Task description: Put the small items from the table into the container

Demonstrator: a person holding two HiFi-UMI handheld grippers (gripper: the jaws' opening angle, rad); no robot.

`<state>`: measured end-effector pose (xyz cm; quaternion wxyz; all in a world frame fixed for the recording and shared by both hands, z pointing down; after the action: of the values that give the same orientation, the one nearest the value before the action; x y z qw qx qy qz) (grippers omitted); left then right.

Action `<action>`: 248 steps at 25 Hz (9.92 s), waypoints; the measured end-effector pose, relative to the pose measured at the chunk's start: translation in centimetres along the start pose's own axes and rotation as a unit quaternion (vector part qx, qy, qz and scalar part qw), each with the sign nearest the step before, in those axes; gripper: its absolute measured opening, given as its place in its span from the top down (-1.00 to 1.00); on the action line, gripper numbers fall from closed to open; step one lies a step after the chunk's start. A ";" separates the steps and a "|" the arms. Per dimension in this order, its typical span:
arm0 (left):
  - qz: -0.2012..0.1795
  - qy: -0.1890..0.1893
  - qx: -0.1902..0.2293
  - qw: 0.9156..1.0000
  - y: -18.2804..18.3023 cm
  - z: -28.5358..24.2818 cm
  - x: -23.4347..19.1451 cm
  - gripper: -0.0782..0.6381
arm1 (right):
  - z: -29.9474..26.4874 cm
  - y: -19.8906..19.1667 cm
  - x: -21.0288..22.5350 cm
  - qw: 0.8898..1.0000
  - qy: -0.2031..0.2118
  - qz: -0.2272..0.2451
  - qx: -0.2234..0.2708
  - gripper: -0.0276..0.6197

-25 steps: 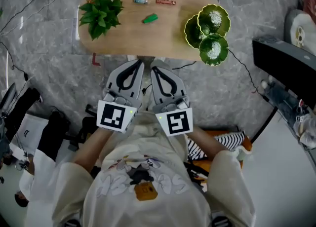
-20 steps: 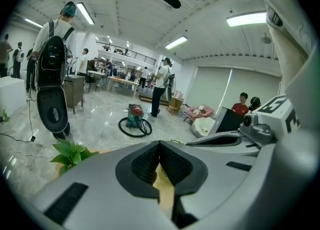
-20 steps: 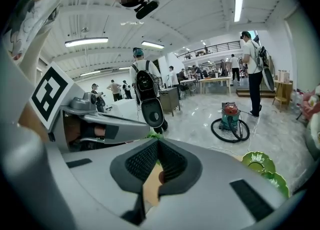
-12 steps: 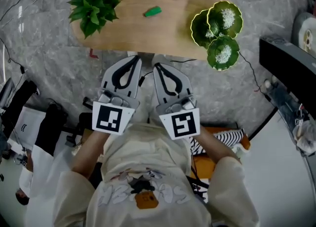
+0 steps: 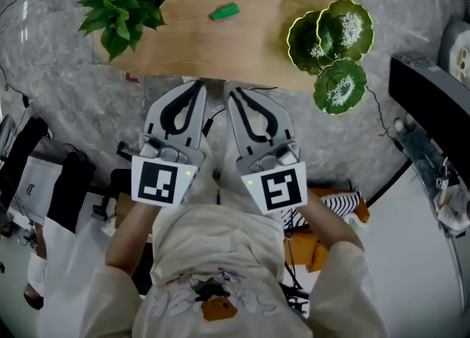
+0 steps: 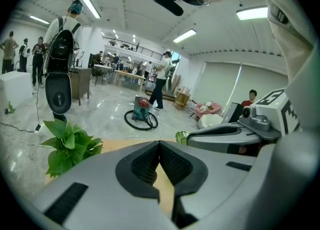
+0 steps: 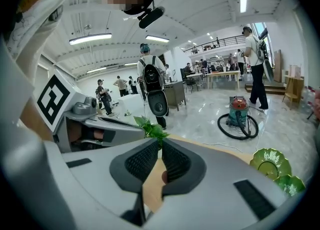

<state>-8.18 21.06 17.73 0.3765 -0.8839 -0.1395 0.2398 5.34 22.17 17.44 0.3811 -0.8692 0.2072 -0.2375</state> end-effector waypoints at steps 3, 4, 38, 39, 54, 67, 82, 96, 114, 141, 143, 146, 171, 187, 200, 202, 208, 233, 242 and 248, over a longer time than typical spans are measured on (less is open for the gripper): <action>0.010 0.002 0.001 1.000 -0.7 -1.1 0.1 0.78 | -1.0 -0.9 1.2 1.000 0.003 0.001 -0.013 0.89; 0.012 0.002 -0.004 1.000 -1.0 -1.4 0.0 0.78 | -1.5 -1.2 1.6 1.000 0.007 0.008 -0.019 0.89; 0.036 0.009 -0.042 0.998 -12.2 -10.6 -6.8 0.78 | -13.6 -10.5 5.4 0.986 0.024 0.113 -0.120 0.43; 0.041 0.011 -0.044 0.998 -12.4 -10.8 -6.9 0.78 | -13.9 -10.7 5.6 0.985 0.020 0.117 -0.123 0.40; 0.070 0.016 -0.083 0.994 -15.2 -14.7 -8.6 0.78 | -18.9 -13.8 8.1 0.963 0.018 0.183 -0.200 0.28; 0.095 0.034 -0.090 0.991 -17.0 -17.0 -10.0 0.78 | -22.9 -14.8 9.2 0.918 0.038 0.316 -0.236 0.14; 0.111 0.043 -0.109 0.987 -18.7 -18.9 -11.1 0.78 | -26.4 -16.2 10.6 0.887 0.071 0.362 -0.278 0.14; 0.117 0.048 -0.120 0.985 -20.0 -20.6 -11.7 0.78 | -29.1 -17.5 13.0 0.869 0.062 0.390 -0.297 0.21; 0.117 0.052 -0.119 0.985 -19.9 -21.7 -11.1 0.78 | -31.3 -18.5 14.6 0.826 0.051 0.450 -0.334 0.39; 0.102 0.052 -0.106 0.988 -17.3 -20.2 -10.5 0.78 | -27.9 -15.2 14.3 0.935 0.037 0.211 -0.283 0.43; 0.099 0.050 -0.105 0.988 -17.1 -20.0 -10.3 0.78 | -27.3 -15.0 14.2 0.939 0.032 0.200 -0.279 0.43; 0.086 0.047 -0.104 0.990 -16.6 -19.6 -9.9 0.78 | -26.2 -14.7 14.0 0.944 0.025 0.182 -0.274 0.43; 0.041 0.025 -0.066 0.997 -8.7 -12.7 -5.4 0.78 | -14.4 -9.1 9.4 0.978 -0.056 0.064 -0.189 0.43; 0.016 -0.002 -0.033 0.999 -3.8 -12.8 1.6 0.78 | -5.3 -6.0 12.5 0.989 -0.093 0.026 -0.112 0.43; -0.018 -0.042 -0.045 0.998 -3.5 -14.6 7.0 0.78 | 1.5 -7.2 16.8 0.984 -0.157 -0.017 -0.084 0.43; -0.022 -0.046 -0.048 0.998 -3.5 -15.0 7.7 0.78 | 2.4 -7.6 17.5 0.983 -0.165 -0.024 -0.082 0.43; -0.036 -0.057 -0.055 0.996 -3.4 -16.1 10.0 0.78 | 4.9 -8.9 19.2 0.979 -0.181 -0.047 -0.081 0.43; -0.082 -0.110 -0.090 0.986 -3.9 -21.1 17.6 0.78 | 9.5 -14.9 22.0 0.966 -0.209 -0.087 -0.123 0.43; -0.090 -0.119 -0.099 0.984 -4.0 -22.0 18.7 0.78 | 9.2 -16.0 22.2 0.966 -0.204 -0.085 -0.132 0.42; -0.114 -0.101 -0.102 0.983 -3.9 -22.0 18.8 0.78 | 9.9 -15.5 22.3 0.965 -0.220 -0.082 -0.118 0.41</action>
<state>19.10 18.61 27.83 0.2933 -0.8672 -0.3003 0.2679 31.62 25.38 29.02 0.2912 -0.9528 0.0732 -0.0444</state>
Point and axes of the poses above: the fingertips, and each gripper's own axes: z backward along the fingers, x to its right, y out of its top, the point moved 8 cm from there along z, backward along the fingers, and after that the axes turned 7 degrees about -x, right-handed, at the moved point
